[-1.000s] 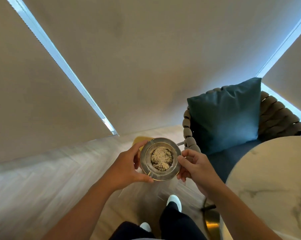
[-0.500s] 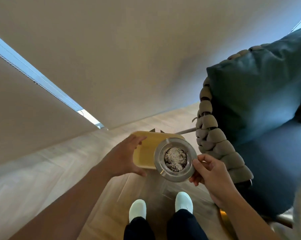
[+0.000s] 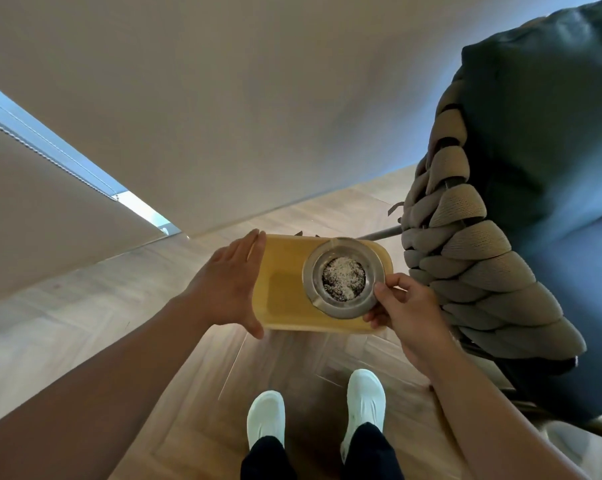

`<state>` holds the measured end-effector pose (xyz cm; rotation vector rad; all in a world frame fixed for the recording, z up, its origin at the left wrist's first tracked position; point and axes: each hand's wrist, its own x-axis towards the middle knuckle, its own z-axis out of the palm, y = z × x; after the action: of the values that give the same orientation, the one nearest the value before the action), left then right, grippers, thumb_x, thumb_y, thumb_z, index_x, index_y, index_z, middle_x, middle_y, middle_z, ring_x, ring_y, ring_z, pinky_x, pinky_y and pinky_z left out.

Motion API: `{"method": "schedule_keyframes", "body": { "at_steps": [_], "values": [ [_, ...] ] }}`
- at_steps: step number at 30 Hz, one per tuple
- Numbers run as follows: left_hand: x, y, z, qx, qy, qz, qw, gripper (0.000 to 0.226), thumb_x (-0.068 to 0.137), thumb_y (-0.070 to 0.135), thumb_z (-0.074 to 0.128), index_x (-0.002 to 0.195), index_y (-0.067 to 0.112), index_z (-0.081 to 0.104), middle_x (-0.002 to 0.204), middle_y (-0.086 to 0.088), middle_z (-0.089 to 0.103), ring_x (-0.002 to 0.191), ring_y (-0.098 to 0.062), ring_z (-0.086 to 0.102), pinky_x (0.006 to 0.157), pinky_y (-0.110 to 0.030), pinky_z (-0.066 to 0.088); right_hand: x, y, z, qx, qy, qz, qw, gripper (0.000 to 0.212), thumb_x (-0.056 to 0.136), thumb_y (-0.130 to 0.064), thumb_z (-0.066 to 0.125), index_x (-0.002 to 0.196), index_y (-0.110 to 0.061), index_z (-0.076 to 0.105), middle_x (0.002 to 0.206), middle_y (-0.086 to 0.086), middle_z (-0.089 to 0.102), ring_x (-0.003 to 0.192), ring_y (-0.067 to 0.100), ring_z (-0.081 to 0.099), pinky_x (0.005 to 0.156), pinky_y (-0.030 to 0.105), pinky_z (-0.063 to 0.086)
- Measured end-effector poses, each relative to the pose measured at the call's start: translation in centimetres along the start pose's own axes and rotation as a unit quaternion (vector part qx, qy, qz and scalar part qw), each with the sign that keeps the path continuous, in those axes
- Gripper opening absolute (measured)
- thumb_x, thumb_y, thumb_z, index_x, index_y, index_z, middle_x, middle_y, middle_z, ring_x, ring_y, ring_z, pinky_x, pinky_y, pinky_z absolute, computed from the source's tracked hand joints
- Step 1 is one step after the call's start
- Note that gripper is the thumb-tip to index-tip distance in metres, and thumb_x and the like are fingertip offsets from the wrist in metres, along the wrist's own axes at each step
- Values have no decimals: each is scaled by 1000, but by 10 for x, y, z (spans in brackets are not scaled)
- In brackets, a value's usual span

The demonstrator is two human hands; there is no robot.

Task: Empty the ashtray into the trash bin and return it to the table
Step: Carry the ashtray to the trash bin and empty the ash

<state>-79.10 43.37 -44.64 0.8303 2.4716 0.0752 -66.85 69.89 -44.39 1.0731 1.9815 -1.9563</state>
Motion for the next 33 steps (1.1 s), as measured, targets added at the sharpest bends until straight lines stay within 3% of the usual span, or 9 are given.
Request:
{"method": "schedule_keyframes", "body": {
  "at_steps": [3,5,8,10,12,22,27,30,33],
  "values": [
    [0,1,1,15,1,-5,1000,162,38,79,78,151,11,-15,165,-11,-4,151,-30,8,119,-45,20,7,-9,6,-56,15,-73,996,16,93,-11,61,78,-18,62,59,10,69,49,23,63,53,35,56],
    [-1,1,1,18,1,-5,1000,162,38,79,79,151,12,-15,165,-10,-4,151,-30,10,119,-44,21,8,-15,8,-154,39,-208,965,20,90,-11,65,76,-24,60,57,1,66,50,17,62,52,27,54],
    [-1,0,0,11,4,0,1000,162,37,78,79,151,13,-16,164,-10,-5,150,-28,11,118,-43,21,3,-16,13,-391,27,-451,802,10,87,-7,68,86,-14,61,69,2,62,58,20,57,50,26,47],
    [0,-1,-1,11,7,4,1000,161,37,78,79,151,14,-15,164,-10,-4,149,-29,12,118,-44,22,0,-9,19,-505,1,-512,695,16,79,1,73,88,-8,64,74,9,61,63,24,57,49,29,49],
    [0,-1,0,10,7,2,1000,161,37,78,80,150,14,-16,164,-10,-5,150,-30,11,119,-44,22,-3,-1,26,-543,-21,-514,664,21,71,1,80,87,-6,69,76,10,66,68,23,62,53,29,55],
    [-2,-1,2,-2,4,2,1000,162,39,76,81,151,13,-18,164,-9,-11,151,-28,5,120,-42,17,-9,10,23,-516,-13,-451,728,22,72,-9,82,90,-3,72,80,13,71,70,22,66,62,31,61],
    [-4,1,2,0,2,3,1000,163,40,78,79,150,12,-21,164,-10,-15,151,-28,3,120,-42,17,-14,-3,24,-370,43,-324,870,5,86,-8,70,83,-10,66,69,-9,59,55,1,53,53,5,39],
    [-6,2,2,-4,3,4,1000,163,40,78,79,150,12,-21,164,-10,-17,151,-28,1,120,-42,17,-13,-6,18,-273,81,-223,932,14,87,-15,69,76,-20,62,62,-16,61,61,-1,62,55,7,45],
    [-7,3,2,-10,5,4,1000,162,41,78,79,150,13,-21,163,-9,-19,152,-28,-2,120,-42,14,-9,-6,11,-170,76,-106,977,15,87,-17,70,74,-24,66,57,-2,67,54,8,63,55,24,53]
  ]
}}
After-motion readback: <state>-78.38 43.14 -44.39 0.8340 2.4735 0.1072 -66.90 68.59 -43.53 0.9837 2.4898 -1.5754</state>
